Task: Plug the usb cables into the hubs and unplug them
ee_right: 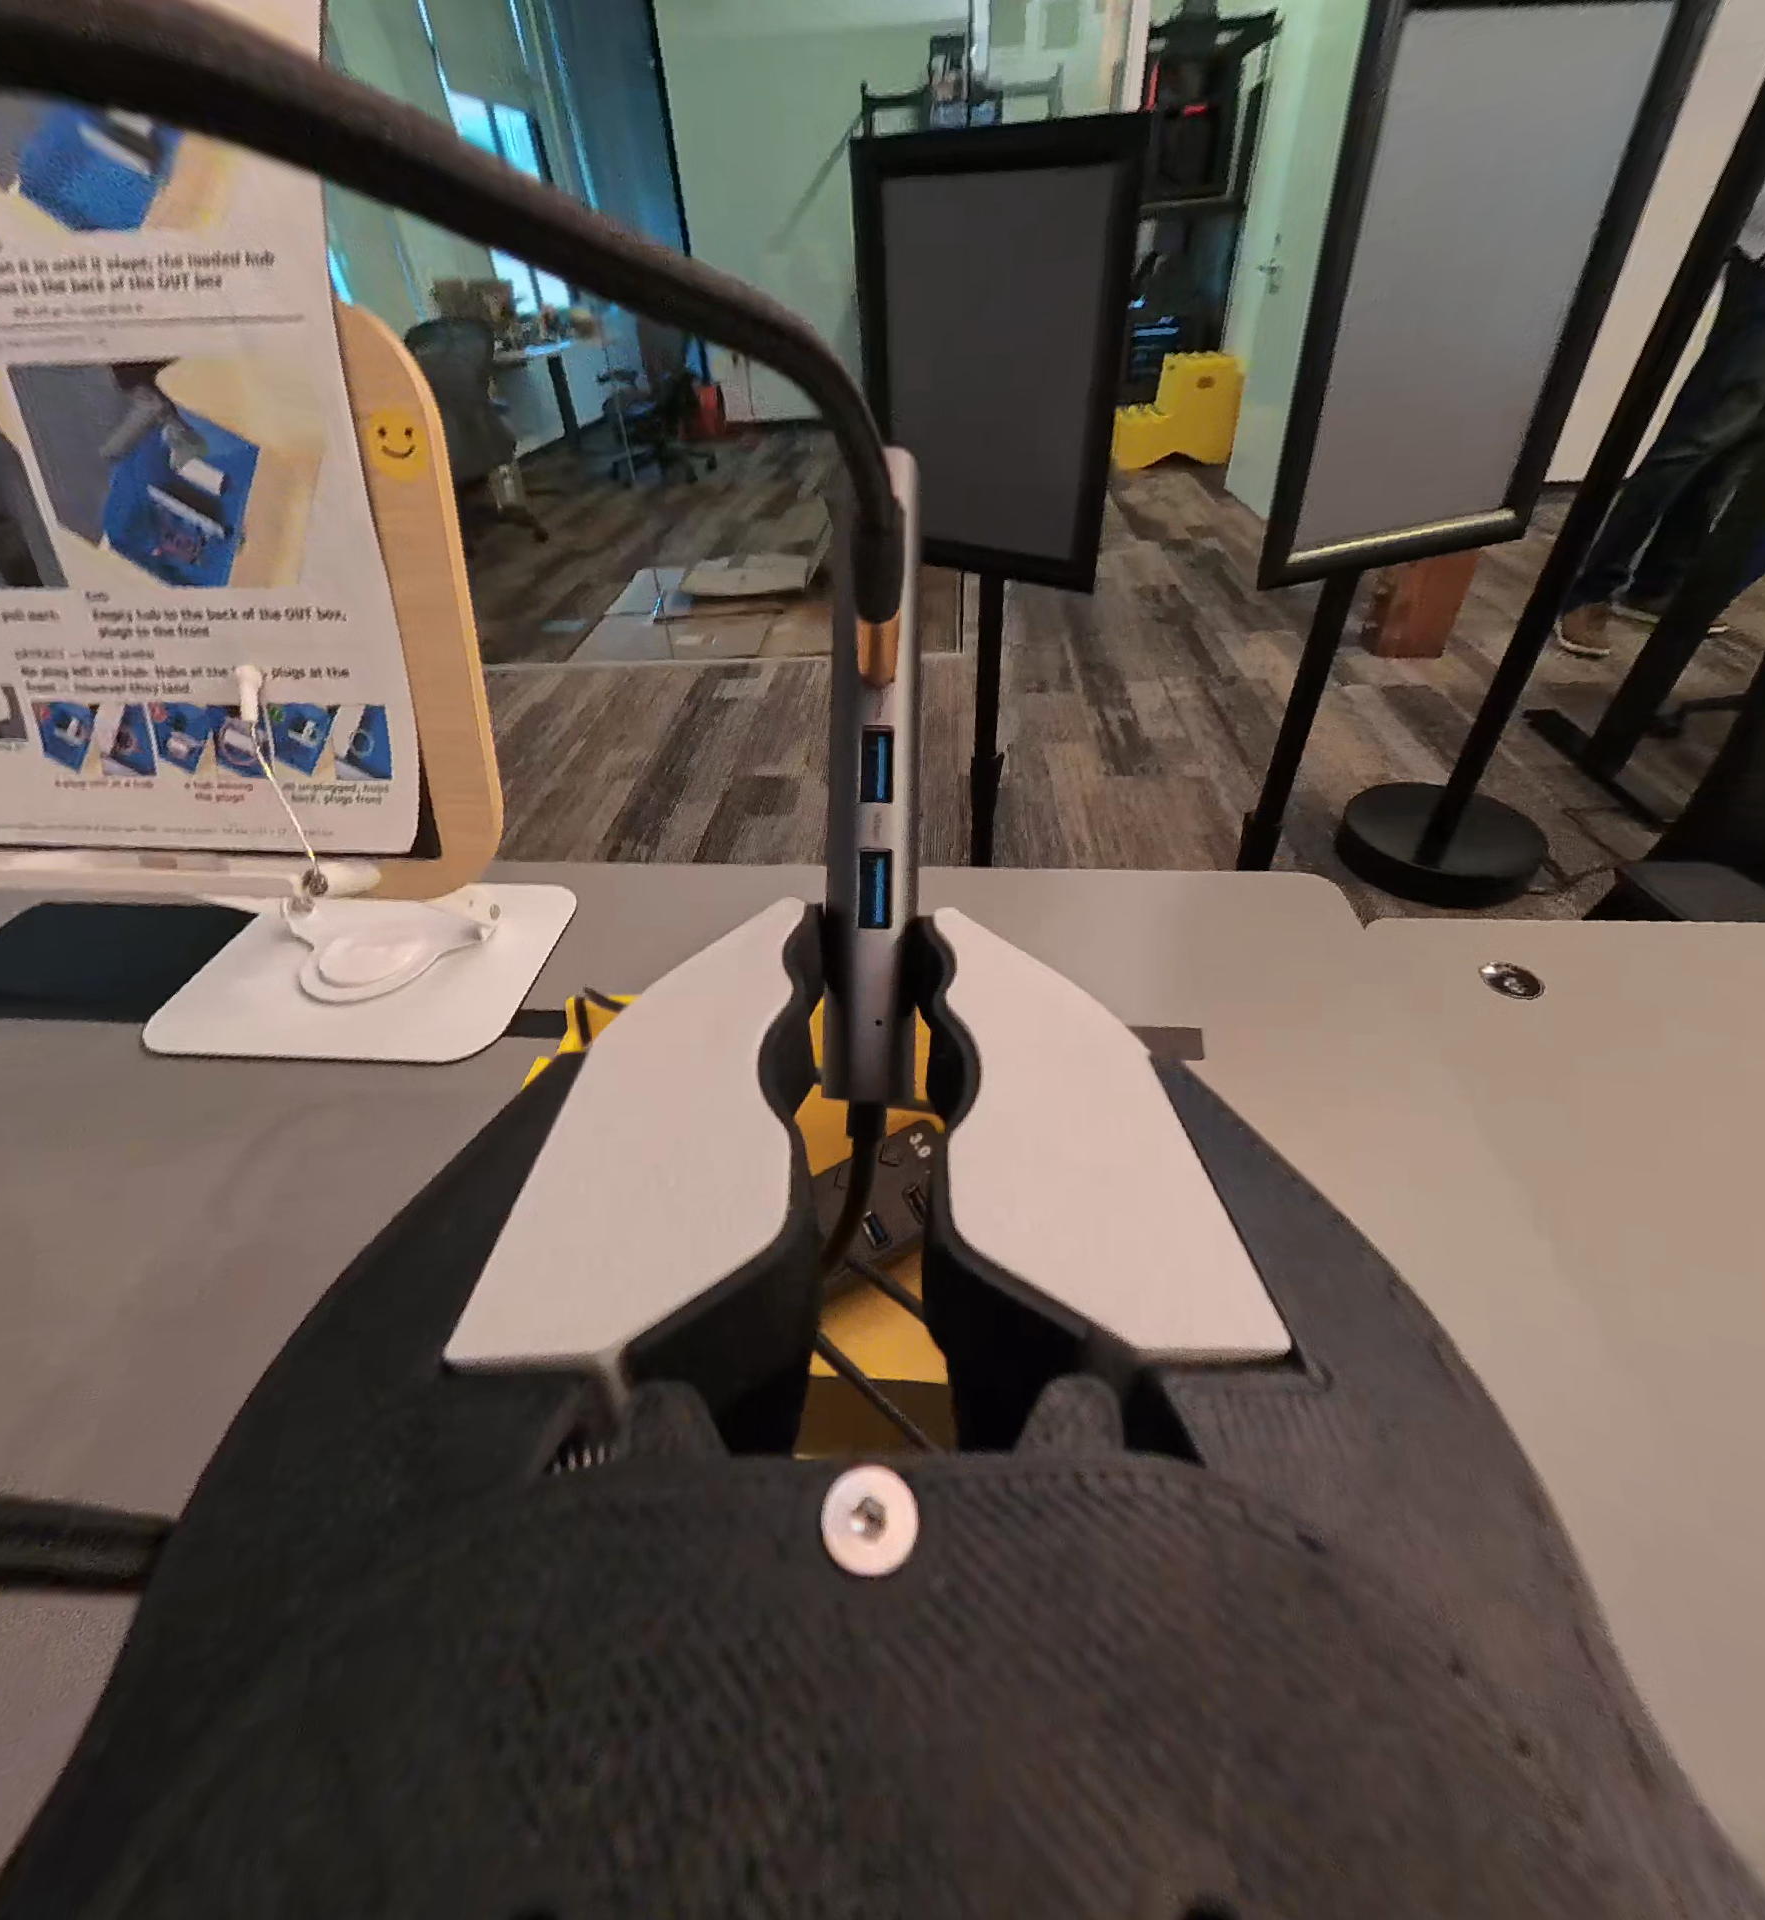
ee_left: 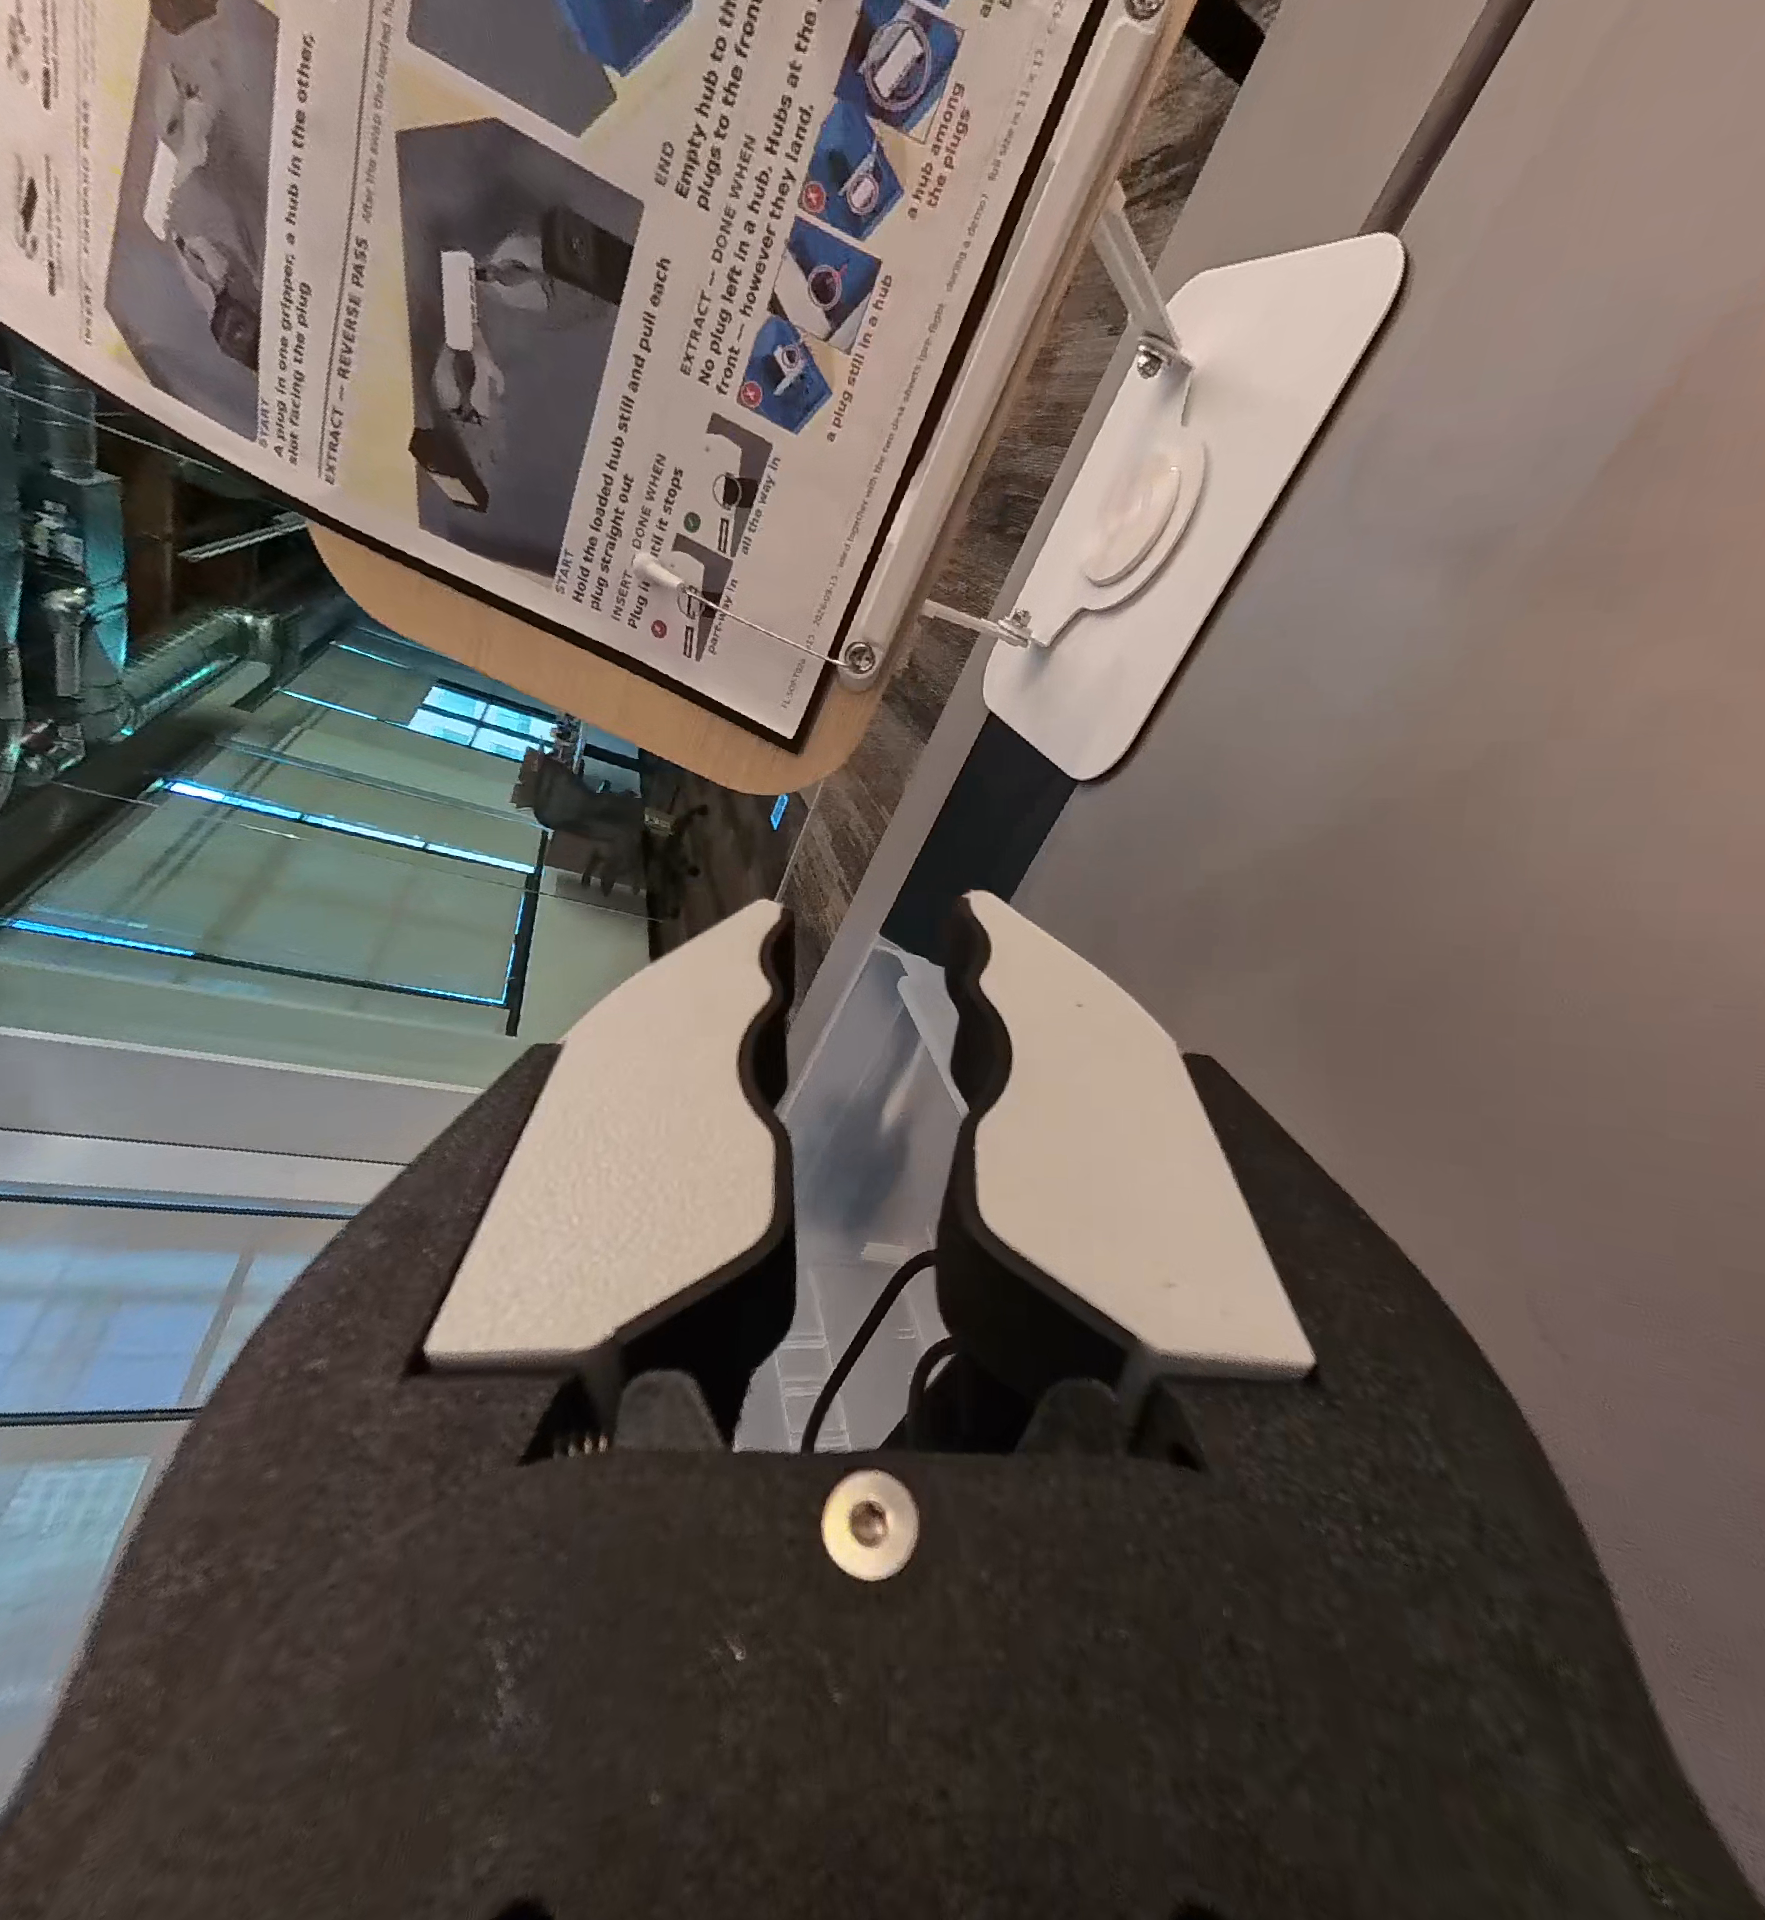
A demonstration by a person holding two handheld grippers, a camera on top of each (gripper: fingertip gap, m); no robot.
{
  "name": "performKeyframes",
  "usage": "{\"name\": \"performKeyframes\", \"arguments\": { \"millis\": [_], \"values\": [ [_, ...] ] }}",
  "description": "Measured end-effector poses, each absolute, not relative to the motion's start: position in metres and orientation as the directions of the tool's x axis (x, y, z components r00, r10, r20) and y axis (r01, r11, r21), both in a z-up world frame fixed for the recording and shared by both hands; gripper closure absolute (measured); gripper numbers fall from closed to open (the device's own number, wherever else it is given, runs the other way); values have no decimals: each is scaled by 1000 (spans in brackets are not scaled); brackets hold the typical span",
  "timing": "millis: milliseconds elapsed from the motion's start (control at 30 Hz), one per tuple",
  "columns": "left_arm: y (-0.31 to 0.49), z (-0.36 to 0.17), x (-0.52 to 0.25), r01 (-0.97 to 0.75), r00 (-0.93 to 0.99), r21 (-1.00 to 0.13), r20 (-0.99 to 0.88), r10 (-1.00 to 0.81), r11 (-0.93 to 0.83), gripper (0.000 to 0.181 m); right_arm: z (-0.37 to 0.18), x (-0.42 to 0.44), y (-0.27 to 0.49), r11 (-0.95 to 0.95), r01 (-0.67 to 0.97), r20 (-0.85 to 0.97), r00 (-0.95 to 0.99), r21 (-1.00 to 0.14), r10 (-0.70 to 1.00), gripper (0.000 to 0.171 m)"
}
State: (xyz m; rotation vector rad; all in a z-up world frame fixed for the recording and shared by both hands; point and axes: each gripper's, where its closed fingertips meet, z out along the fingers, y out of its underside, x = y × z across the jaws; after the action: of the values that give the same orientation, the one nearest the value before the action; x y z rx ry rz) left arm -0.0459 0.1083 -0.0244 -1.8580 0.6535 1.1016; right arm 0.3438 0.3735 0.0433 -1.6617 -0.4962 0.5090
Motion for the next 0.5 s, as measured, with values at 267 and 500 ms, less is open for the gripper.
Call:
{"name": "performKeyframes", "arguments": {
  "millis": [267,500],
  "values": [
    [108,-26,-45,-769,480,-405,-877,-28,-495,154,59,361,374,-106,45,-18,852,-993,523,154],
    [111,-33,-48,-769,478,-384,-877,-60,-512,154,60,332,415,-244,363,164,796,-899,582,153]
  ]
}}
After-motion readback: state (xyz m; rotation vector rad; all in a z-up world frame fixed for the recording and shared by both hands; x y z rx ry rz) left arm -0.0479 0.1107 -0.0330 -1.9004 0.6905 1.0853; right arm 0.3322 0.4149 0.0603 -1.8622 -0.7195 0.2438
